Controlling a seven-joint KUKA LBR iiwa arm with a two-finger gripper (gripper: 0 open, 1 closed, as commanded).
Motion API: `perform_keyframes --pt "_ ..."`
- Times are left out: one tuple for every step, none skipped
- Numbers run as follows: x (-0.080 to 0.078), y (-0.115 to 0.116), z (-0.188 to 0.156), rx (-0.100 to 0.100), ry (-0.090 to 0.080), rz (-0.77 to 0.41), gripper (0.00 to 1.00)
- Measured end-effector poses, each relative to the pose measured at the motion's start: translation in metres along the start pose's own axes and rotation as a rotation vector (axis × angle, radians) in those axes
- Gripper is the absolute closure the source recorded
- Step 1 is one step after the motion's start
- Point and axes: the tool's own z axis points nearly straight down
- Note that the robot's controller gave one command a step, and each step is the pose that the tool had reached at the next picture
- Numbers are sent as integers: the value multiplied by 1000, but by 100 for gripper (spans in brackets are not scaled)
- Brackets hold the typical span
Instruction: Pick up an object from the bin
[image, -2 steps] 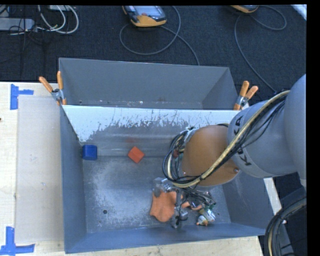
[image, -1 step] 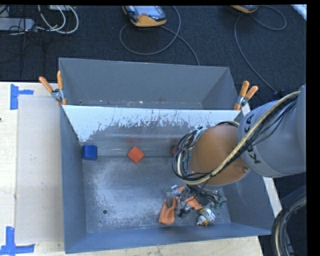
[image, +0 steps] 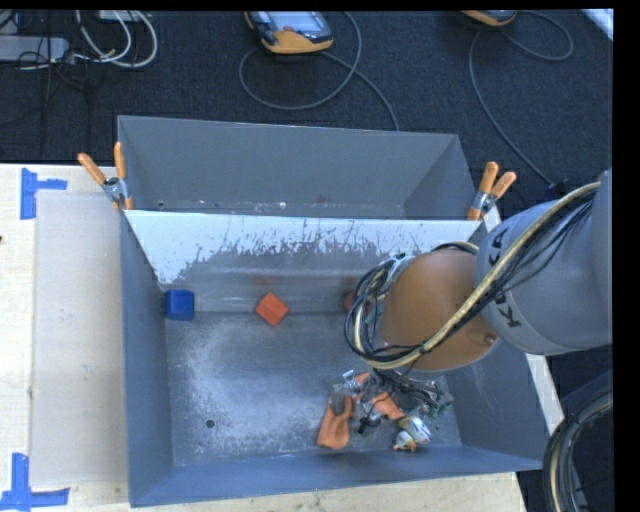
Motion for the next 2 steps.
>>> perform_keyframes --pt "1 1 -3 -2 4 1 100" --pt "1 1 -16 -2 4 2 100"
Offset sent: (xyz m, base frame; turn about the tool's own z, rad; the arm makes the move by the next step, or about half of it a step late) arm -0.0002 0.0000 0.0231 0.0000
